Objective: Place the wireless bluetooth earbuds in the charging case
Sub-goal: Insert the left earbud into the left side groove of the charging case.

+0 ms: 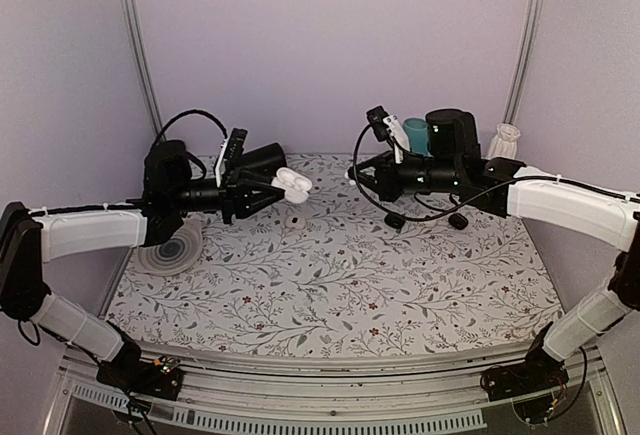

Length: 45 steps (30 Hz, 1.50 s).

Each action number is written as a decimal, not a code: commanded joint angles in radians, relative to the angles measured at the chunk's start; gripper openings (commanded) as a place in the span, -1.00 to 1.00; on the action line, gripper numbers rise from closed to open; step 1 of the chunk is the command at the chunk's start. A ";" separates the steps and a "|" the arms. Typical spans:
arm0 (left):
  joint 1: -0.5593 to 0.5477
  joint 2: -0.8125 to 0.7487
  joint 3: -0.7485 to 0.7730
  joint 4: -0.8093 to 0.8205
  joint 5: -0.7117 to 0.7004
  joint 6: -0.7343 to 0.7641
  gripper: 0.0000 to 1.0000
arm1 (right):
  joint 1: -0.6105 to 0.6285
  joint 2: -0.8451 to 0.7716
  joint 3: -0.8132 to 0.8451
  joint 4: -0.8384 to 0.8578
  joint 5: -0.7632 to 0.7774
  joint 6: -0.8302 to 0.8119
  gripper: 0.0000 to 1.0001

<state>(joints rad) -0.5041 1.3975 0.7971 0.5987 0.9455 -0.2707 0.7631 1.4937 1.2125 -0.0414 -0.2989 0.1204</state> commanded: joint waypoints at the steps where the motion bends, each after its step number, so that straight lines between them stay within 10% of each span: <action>1: -0.029 -0.034 -0.019 0.027 0.043 0.137 -1.00 | 0.056 -0.089 -0.017 0.038 -0.095 -0.080 -0.92; 10: -0.111 -0.043 -0.037 0.035 0.046 0.316 -1.00 | 0.144 -0.106 0.056 0.011 -0.190 -0.183 -0.92; 45: -0.143 0.015 0.020 0.103 0.150 0.171 -1.00 | 0.258 0.031 0.168 -0.080 -0.077 -0.329 -0.91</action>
<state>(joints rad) -0.6350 1.4059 0.7952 0.6758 1.0760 -0.0879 1.0100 1.5070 1.3548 -0.1478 -0.3981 -0.1989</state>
